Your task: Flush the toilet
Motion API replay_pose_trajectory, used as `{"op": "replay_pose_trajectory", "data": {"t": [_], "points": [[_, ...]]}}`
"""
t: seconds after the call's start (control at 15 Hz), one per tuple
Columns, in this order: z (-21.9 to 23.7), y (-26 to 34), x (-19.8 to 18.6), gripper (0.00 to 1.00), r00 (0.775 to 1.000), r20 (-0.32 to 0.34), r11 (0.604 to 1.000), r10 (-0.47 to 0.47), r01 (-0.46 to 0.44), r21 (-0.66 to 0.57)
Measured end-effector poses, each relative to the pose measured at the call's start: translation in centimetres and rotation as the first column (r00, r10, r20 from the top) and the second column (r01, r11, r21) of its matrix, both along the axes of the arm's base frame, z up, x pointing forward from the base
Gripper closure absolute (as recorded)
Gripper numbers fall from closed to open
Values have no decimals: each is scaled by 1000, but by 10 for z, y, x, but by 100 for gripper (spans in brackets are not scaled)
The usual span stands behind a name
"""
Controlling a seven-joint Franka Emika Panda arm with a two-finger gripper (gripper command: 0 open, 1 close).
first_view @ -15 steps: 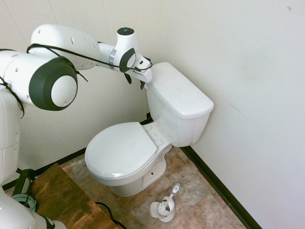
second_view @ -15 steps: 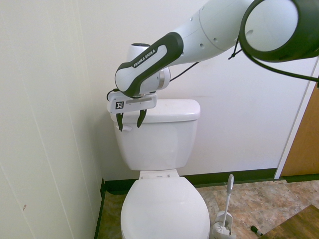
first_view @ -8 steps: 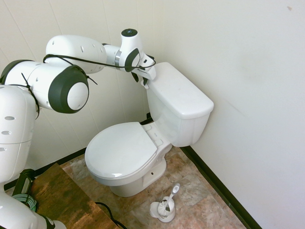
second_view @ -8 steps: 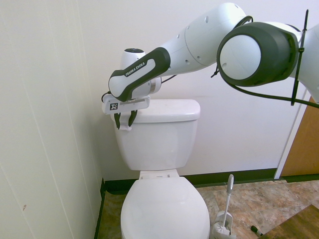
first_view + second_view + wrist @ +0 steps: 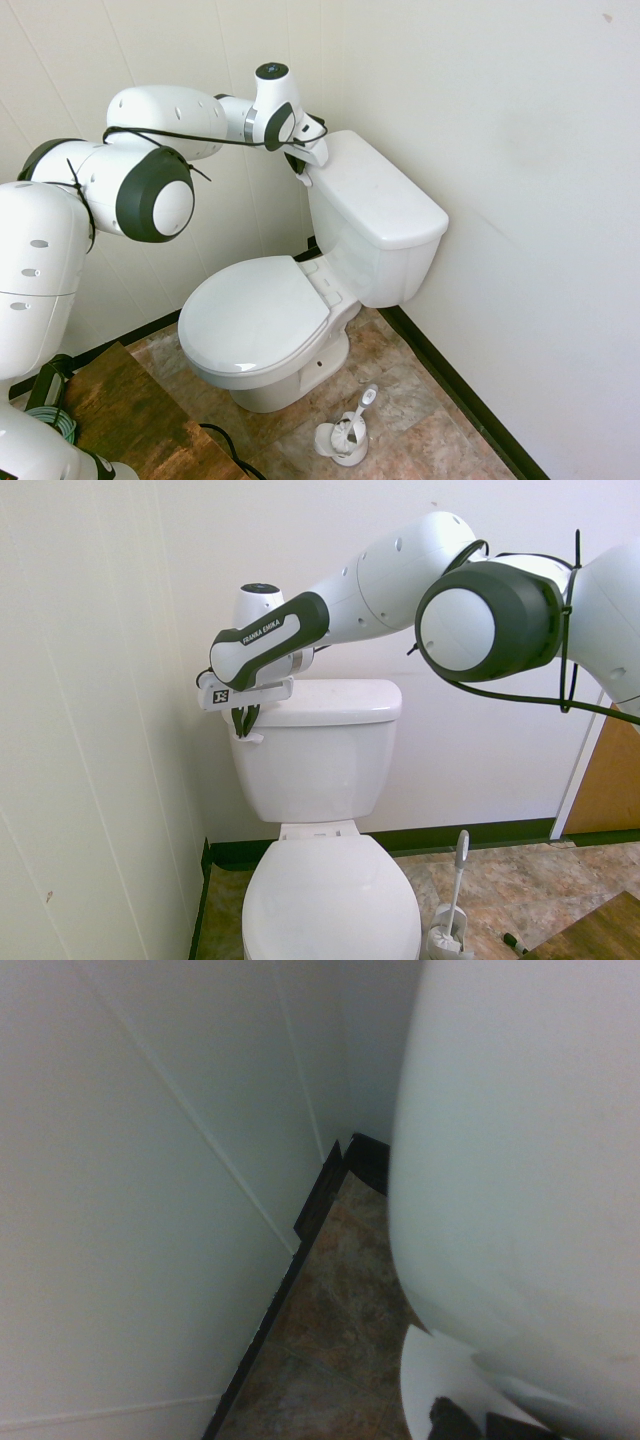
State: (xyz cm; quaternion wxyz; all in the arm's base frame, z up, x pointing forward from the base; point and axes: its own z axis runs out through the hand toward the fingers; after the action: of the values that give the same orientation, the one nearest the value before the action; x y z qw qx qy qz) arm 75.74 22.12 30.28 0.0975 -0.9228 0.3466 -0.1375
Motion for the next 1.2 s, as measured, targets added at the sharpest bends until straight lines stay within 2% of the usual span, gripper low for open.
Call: {"op": "replay_pose_trajectory", "data": {"t": [0.47,0.8,1.0,1.2], "points": [[-27,4,6,100,1000,0,1000,-19,19,2],[-26,5,7,100,1000,4,1000,-28,28,8],[0,3,4,100,999,1,999,-32,32,9],[58,-14,-5,100,999,4,999,-51,51,8]]}}
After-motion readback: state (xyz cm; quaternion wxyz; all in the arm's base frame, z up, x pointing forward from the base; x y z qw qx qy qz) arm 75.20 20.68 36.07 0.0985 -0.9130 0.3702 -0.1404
